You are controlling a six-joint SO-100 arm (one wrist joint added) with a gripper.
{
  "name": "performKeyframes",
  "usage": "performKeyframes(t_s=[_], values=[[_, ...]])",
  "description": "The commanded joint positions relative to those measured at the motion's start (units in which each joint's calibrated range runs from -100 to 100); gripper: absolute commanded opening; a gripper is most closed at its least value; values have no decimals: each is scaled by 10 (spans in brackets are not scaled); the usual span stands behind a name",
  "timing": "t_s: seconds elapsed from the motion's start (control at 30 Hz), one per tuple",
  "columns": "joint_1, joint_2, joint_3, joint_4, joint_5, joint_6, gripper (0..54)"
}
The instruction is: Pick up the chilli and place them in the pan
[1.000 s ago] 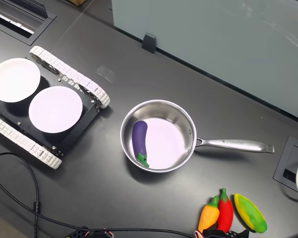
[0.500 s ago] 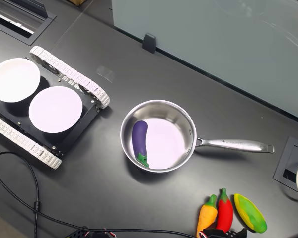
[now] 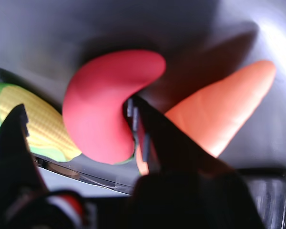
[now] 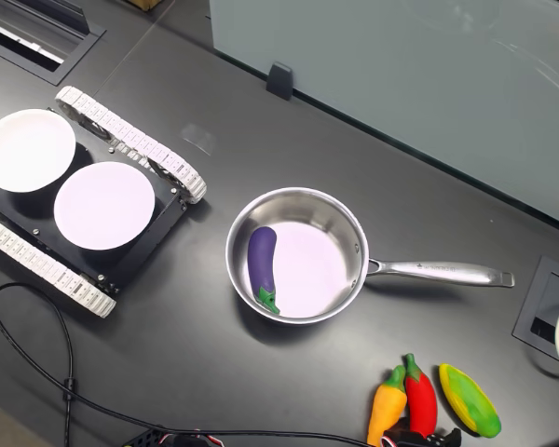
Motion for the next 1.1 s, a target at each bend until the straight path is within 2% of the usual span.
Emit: performKeyframes(t_s=[0.0,0.23,0.47,0.6,0.87,1.07], values=[[-8,1,-57,18,2,-11,305],[-6,46,-126,69,3,-15,284],[12,107,-206,130,9,-59,264],[12,128,-240,164,13,-60,265],[25,150,-269,185,7,-70,237],[32,151,-270,186,6,-70,171]])
